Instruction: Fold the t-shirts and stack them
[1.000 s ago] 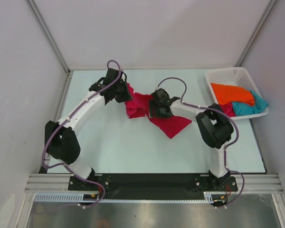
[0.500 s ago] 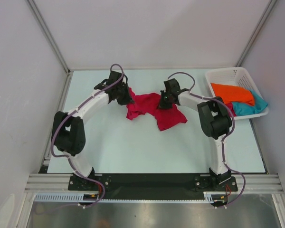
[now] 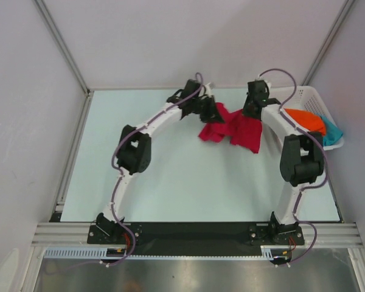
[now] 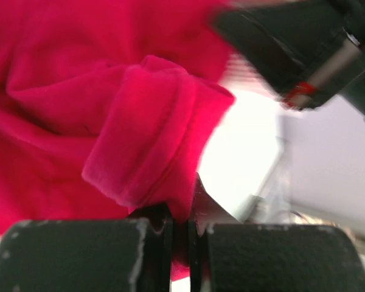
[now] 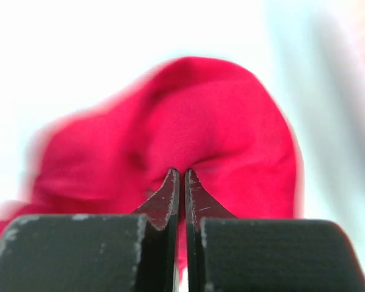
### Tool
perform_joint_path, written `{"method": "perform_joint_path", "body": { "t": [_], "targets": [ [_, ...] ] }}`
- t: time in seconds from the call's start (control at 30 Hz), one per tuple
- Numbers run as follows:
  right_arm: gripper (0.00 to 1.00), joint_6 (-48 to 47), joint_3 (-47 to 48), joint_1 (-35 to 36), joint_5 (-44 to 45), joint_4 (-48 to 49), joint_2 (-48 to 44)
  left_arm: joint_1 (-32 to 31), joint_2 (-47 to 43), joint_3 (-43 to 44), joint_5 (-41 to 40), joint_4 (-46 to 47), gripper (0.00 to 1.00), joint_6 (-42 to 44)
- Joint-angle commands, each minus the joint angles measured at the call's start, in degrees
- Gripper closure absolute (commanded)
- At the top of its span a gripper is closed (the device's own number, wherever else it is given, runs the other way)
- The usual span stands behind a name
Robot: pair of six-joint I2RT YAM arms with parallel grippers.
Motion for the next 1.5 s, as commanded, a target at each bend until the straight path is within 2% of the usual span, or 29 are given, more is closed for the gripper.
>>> {"method": "perform_joint_path", "body": {
  "t": [0.0, 0.03, 0.07, 0.13, 0.2, 0.3, 0.47, 0.5, 0.53, 0.6, 0.63, 0.67, 0.7, 0.73, 0.8, 0.97, 1.03, 1.13, 1.23, 1.37, 1.47],
  "targets": [
    [1.00, -6.32, 6.05, -2.60, 16.05, -1.71, -12.61, -9.44, 7.52, 16.45, 21.85, 16.28, 1.00, -13.98],
    [1.00, -6.85, 6.32, -3.31, 17.45, -1.89, -13.93, -10.93, 8.75, 15.32, 24.58, 32.96, 1.00, -25.86],
    [1.00, -7.47, 6.75, -4.71, 20.08, -1.98, -16.21, -11.55, 9.28, 12.53, 24.78, 41.14, 1.00, -31.55],
    [1.00, -9.32, 7.98, -6.30, 22.38, -1.89, -17.89, -12.87, 12.08, 12.49, 24.52, 56.95, 1.00, -42.79],
    [1.00, -10.02, 8.86, -8.66, 24.67, -1.89, -19.39, -13.84, 14.11, 14.69, 24.43, 63.85, 1.00, -47.66],
    [1.00, -9.85, 8.87, -11.22, 25.90, -1.89, -19.66, -14.63, 15.88, 14.26, 23.81, 69.94, 1.00, -50.58],
    [1.00, -9.06, 10.44, -15.79, 25.20, -3.64, -14.58, -15.25, 18.94, 15.03, 18.28, 64.43, 0.99, -47.78],
    [1.00, -9.06, 10.80, -16.23, 25.12, -3.82, -12.39, -15.60, 19.82, 15.66, 18.10, 63.29, 0.96, -47.69],
    [1.00, -9.06, 11.50, -17.10, 23.98, -3.74, -11.06, -15.78, 21.14, 15.66, 18.19, 63.28, 0.79, -47.95],
    [1.00, -8.53, 12.81, -18.34, 22.57, -4.44, -7.55, -16.13, 21.94, 14.53, 19.32, 63.45, 0.59, -47.87],
    [1.00, -8.36, 14.47, -19.65, 20.39, -4.96, -6.40, -16.13, 21.77, 11.82, 19.50, 63.98, 0.30, -47.87],
    [1.00, -7.48, 16.06, -20.44, 18.98, -6.62, -5.08, -16.22, 21.24, 10.05, 19.68, 64.59, 0.14, -47.78],
    [1.00, -7.21, 17.47, -20.97, 17.74, -7.77, -3.68, -16.13, 20.19, 8.47, 20.03, 65.64, 0.07, -47.26],
    [0.91, -6.95, 18.87, -21.85, 15.56, -10.04, -1.49, -16.04, 19.49, 6.11, 19.95, 65.83, 0.01, -46.73],
    [0.69, -6.77, 22.39, -22.03, 14.31, -11.64, 0.20, -16.04, 18.26, 5.12, 20.21, 64.35, 0.00, -44.54],
    [0.50, -7.47, 20.22, -19.67, 13.16, -10.60, -3.83, -15.60, 16.23, 3.19, 20.12, 62.31, 0.00, -41.55],
    [0.40, -8.44, 19.33, -18.61, 13.60, -10.16, -6.81, -15.08, 13.16, -1.35, 19.07, 62.05, 0.00, -40.14],
    [0.36, -9.15, 17.13, -16.59, 14.04, -9.98, -9.54, -13.06, 7.54, -8.21, 17.49, 59.07, 0.00, -35.23],
    [0.29, -9.23, 14.67, -14.92, 13.69, -9.80, -12.27, -10.51, 2.44, -12.71, 16.08, 51.09, 0.00, -27.85],
    [0.28, -8.09, 11.78, -12.02, 12.38, -11.65, -13.68, -6.47, -5.71, -18.69, 11.96, 40.81, 0.01, -18.80],
    [0.28, -7.12, 5.37, -6.84, 11.84, -10.77, -15.87, -3.75, -10.90, -24.49, 9.41, 38.76, 0.00, -16.32]
  ]
}}
